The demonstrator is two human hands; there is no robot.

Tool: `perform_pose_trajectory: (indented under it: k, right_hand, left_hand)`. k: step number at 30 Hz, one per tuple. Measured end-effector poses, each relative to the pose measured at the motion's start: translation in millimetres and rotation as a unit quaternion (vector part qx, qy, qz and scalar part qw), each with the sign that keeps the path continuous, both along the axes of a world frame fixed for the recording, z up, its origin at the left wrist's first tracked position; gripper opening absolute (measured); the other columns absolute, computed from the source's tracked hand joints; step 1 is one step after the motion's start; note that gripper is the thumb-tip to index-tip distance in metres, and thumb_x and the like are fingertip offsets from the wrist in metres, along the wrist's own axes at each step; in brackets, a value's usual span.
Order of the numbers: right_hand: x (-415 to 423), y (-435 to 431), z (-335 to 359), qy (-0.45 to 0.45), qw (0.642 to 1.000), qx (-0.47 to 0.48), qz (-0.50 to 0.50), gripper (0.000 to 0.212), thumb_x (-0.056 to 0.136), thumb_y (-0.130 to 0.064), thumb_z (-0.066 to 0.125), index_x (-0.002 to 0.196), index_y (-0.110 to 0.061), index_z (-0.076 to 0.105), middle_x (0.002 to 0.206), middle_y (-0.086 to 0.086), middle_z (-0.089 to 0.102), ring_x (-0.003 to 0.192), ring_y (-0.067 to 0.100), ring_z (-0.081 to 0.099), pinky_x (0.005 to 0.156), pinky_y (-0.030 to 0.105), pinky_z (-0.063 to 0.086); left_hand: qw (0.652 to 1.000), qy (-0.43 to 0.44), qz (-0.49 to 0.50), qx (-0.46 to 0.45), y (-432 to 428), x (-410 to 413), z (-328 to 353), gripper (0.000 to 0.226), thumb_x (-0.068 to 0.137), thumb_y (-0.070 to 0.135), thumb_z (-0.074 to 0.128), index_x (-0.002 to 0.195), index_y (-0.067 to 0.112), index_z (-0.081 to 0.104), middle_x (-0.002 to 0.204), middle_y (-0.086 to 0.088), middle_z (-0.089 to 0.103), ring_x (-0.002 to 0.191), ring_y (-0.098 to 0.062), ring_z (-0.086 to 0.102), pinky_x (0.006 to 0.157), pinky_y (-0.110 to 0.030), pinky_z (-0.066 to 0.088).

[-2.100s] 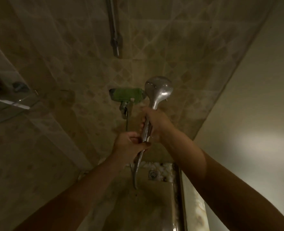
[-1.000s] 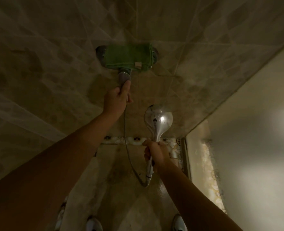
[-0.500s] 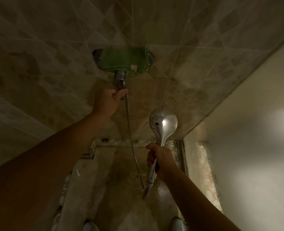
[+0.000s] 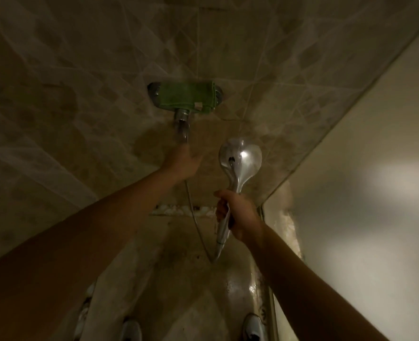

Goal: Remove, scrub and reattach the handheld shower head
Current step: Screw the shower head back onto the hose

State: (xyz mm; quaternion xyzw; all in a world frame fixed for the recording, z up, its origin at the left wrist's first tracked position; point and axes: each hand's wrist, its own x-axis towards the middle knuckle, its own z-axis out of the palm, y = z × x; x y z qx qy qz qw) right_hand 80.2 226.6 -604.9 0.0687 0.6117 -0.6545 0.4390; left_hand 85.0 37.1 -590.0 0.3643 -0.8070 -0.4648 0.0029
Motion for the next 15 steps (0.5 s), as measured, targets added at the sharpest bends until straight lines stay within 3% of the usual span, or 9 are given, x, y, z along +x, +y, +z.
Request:
perform_pose_trajectory:
  k: [2, 4, 6, 8, 10, 15]
  right_hand:
    - [-0.3, -3.2, 17.7, 0.014, 1.0, -0.01, -0.014, 0.022, 0.089, -0.006, 0.061, 0.072, -0.014, 0.05, 0.049, 0.0, 0.042, 0.042, 0.015, 0.04, 0.047, 0.03, 0.037]
    - [-1.6, -5.8, 36.1, 0.026, 0.999, -0.026, -0.015, 0.019, 0.087, -0.007, 0.063, 0.073, -0.012, 0.052, 0.05, 0.001, 0.047, 0.042, 0.017, 0.048, 0.05, 0.032, 0.048]
    - [-0.8, -6.5, 53.0, 0.037, 0.998, -0.038, -0.02, 0.024, 0.085, -0.011, 0.064, 0.065, -0.013, 0.051, 0.053, 0.005, 0.048, 0.046, 0.021, 0.051, 0.057, 0.036, 0.052]
    - [0.1, -10.0, 71.2, 0.06, 0.997, -0.044, -0.037, 0.027, 0.084, -0.013, 0.066, 0.063, -0.014, 0.049, 0.053, 0.006, 0.047, 0.048, 0.023, 0.048, 0.055, 0.033, 0.048]
    - [3.4, -11.1, 93.0, 0.088, 0.993, -0.052, -0.063, 0.025, 0.083, -0.011, 0.067, 0.066, -0.014, 0.049, 0.052, 0.006, 0.047, 0.049, 0.022, 0.047, 0.053, 0.033, 0.044]
    - [3.8, -14.8, 157.4, 0.115, 0.989, -0.07, -0.064, 0.03, 0.088, -0.014, 0.064, 0.061, -0.015, 0.049, 0.049, 0.003, 0.048, 0.044, 0.018, 0.045, 0.05, 0.032, 0.041]
  left_hand:
    - [0.995, -0.027, -0.057, 0.078, 28.1, 17.0, 7.1, 0.026, 0.096, 0.021, 0.057, 0.109, 0.0, 0.064, 0.103, -0.022, 0.068, 0.087, -0.036, 0.069, 0.082, -0.049, 0.058]
    - [0.974, -0.032, -0.072, 0.211, 55.0, 35.8, 12.4, 0.024, 0.1, 0.014, 0.048, 0.096, -0.002, 0.065, 0.09, -0.025, 0.063, 0.073, -0.033, 0.066, 0.071, -0.044, 0.056]
    - [0.946, -0.02, -0.056, 0.319, 71.9, 52.3, 21.9, 0.039, 0.102, 0.026, 0.041, 0.074, 0.01, 0.062, 0.069, -0.016, 0.06, 0.052, -0.023, 0.061, 0.057, -0.034, 0.05]
    - [0.934, 0.003, -0.076, 0.35, 75.6, 63.7, 30.7, 0.048, 0.102, 0.044, 0.035, 0.075, 0.015, 0.06, 0.059, -0.004, 0.064, 0.048, -0.016, 0.061, 0.056, -0.031, 0.049]
    - [0.932, 0.021, -0.087, 0.352, 72.5, 72.9, 50.6, 0.053, 0.101, 0.053, 0.032, 0.083, 0.014, 0.063, 0.061, -0.001, 0.069, 0.055, -0.017, 0.065, 0.061, -0.032, 0.051]
    - [0.913, 0.048, -0.13, 0.384, 66.0, 75.2, 109.8, 0.037, 0.099, 0.037, 0.039, 0.087, 0.01, 0.061, 0.077, -0.009, 0.063, 0.073, -0.025, 0.058, 0.074, -0.037, 0.048]
